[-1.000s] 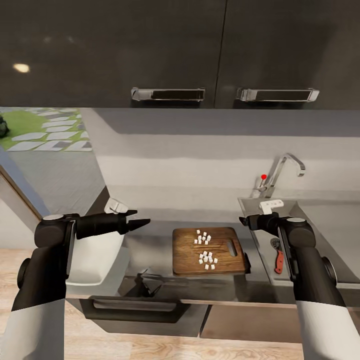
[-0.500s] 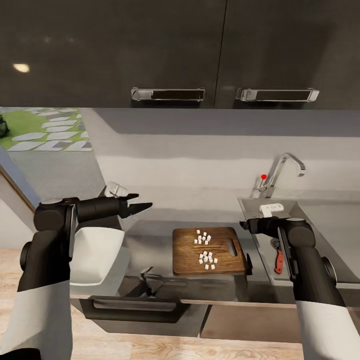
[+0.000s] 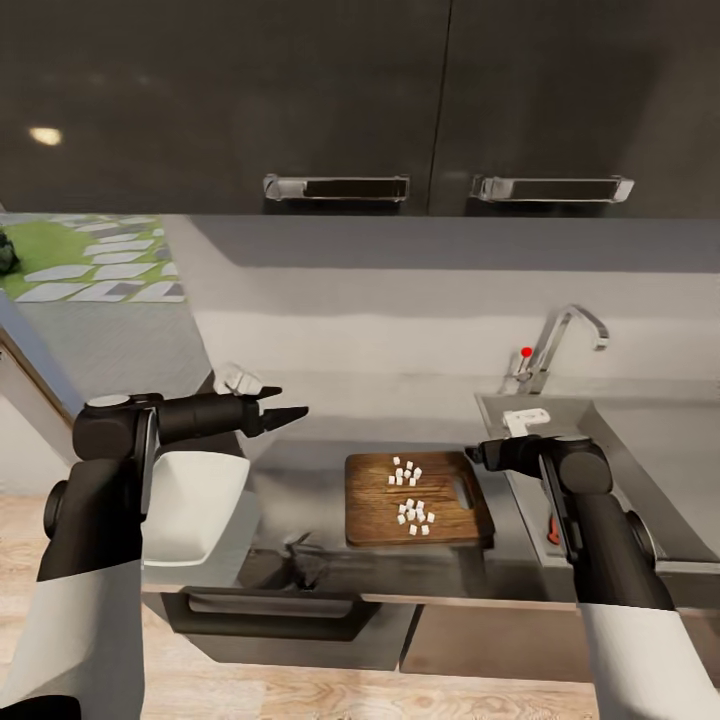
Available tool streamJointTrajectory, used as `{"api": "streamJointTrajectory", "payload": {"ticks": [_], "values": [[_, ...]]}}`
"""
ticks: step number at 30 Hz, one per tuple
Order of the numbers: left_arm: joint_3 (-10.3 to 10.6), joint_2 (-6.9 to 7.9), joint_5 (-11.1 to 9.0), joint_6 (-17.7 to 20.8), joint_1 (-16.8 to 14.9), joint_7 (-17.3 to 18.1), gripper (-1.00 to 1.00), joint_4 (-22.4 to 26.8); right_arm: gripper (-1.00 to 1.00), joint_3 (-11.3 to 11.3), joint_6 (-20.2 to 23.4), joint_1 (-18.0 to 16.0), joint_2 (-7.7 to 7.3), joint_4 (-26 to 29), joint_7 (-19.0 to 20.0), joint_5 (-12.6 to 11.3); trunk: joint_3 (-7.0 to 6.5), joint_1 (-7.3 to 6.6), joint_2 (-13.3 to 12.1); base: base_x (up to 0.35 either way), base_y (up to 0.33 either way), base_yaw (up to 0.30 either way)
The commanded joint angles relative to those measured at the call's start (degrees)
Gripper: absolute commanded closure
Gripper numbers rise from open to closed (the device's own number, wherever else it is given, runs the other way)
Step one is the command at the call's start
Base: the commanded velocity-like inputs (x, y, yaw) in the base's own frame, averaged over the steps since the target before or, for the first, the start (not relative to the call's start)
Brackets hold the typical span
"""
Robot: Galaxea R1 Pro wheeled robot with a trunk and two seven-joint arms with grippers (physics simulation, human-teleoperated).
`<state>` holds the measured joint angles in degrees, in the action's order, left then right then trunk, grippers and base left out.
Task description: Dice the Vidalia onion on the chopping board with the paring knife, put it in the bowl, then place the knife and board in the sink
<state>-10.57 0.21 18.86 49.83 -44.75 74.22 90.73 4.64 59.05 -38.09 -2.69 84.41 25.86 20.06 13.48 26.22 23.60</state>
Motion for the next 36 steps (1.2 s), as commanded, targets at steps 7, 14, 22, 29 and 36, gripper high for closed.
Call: {"api": "streamJointTrajectory", "payload": {"ticks": [7, 14, 22, 29, 36], "values": [[-0.06, -0.43, 0.56, 0.53, -0.07, 0.59, -1.00, 0.06, -1.00, 0.02, 0.19, -0.05, 0.14, 0.05, 0.60, 0.60, 0.12, 0.01, 0.12, -0.123, 0.000, 0.000], [-0.02, -0.47, 0.56, 0.53, -0.07, 0.61, -1.00, 0.06, -1.00, -0.04, 0.19, -0.05, 0.55, -0.11, 0.57, 0.60, 0.12, 0.01, 0.12, -0.004, 0.000, 0.000], [-0.04, -0.50, 0.56, 0.53, -0.07, 0.58, -1.00, 0.06, -1.00, 0.19, 0.18, -0.05, 0.67, -0.21, 0.45, 0.60, 0.12, 0.01, 0.12, 0.000, 0.000, 0.000], [-0.06, -0.52, 0.56, 0.53, -0.07, 0.60, -1.00, 0.06, -1.00, 0.24, 0.18, -0.05, 0.75, -0.98, 0.29, 0.68, 0.12, 0.01, 0.12, 0.000, 0.000, 0.000], [-0.06, -0.54, 0.56, 0.53, -0.07, 0.60, -1.00, 0.06, -1.00, 0.49, 0.16, -0.05, 0.76, -2.56, -2.28, 0.64, 0.12, 0.01, 0.12, 0.000, 0.000, 0.000]]}}
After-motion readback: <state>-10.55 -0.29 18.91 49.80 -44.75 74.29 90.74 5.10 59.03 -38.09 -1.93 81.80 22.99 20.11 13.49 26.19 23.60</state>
